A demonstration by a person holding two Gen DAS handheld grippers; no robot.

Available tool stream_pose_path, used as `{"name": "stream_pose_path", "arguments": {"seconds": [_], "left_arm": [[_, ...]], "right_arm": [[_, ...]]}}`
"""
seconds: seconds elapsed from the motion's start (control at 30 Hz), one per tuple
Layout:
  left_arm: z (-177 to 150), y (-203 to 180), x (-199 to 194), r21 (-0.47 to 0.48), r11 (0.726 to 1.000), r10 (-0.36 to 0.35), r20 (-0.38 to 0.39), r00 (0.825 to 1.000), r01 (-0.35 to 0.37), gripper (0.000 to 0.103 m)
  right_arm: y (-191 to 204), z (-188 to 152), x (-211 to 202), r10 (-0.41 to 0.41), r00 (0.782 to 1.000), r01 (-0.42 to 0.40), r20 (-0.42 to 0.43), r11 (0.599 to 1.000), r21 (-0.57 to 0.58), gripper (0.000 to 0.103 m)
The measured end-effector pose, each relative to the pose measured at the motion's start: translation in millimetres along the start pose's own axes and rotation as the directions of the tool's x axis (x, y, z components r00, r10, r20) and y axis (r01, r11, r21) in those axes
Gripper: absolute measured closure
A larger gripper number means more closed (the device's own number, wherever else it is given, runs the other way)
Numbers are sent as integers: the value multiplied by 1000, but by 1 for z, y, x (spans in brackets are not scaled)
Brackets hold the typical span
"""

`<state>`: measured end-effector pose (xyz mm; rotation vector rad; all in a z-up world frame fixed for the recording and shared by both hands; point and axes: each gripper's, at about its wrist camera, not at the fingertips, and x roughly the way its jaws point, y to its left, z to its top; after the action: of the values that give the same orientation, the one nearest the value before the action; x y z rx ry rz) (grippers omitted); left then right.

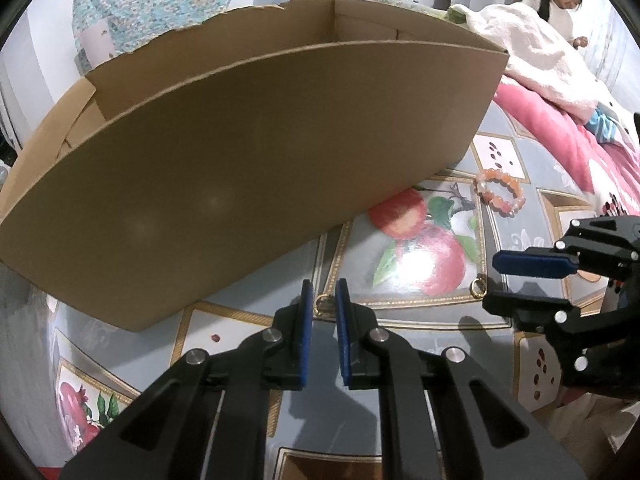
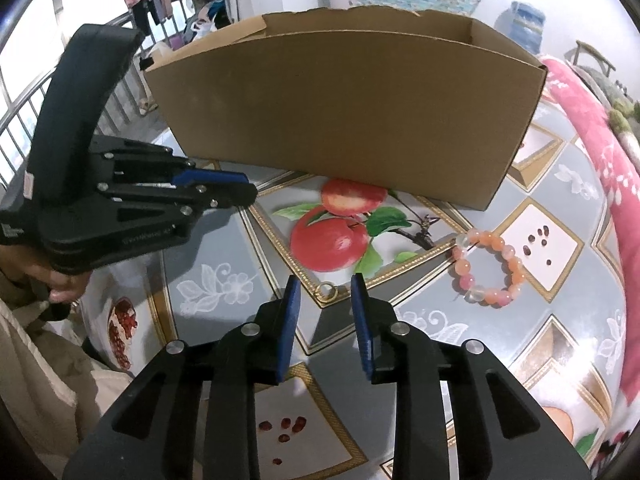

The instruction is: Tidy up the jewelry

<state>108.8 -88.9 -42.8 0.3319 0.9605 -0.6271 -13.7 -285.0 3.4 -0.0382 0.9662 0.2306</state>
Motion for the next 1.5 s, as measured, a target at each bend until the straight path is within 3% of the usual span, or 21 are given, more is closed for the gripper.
{"name": "stream_pose_path", "arguments": {"seconds": [0.23, 0.33, 0.4, 1.03, 1.5], "left_arm": [[1, 4, -2, -11, 1000, -3, 7, 1000, 3, 92], [2, 3, -2, -12, 1000, -6, 9, 1000, 6, 92], [3, 3, -1, -12, 1000, -7, 10, 1000, 8, 92], [1, 7, -12, -10, 1000, -11, 34, 999, 11, 92], [2, -5, -51, 6, 1000, -5, 113, 994, 5, 92]], "right_arm": [[11, 2, 14, -49, 999, 49, -19, 998, -45, 79], [22, 1, 20, -64, 998, 62, -22, 995, -72, 84], [24, 2, 21, -56, 998, 54, -28, 996, -74, 93], [23, 2, 13, -56, 998, 56, 0, 996, -62, 94], [26, -4, -40, -92, 990, 100, 107, 993, -67, 95]]}}
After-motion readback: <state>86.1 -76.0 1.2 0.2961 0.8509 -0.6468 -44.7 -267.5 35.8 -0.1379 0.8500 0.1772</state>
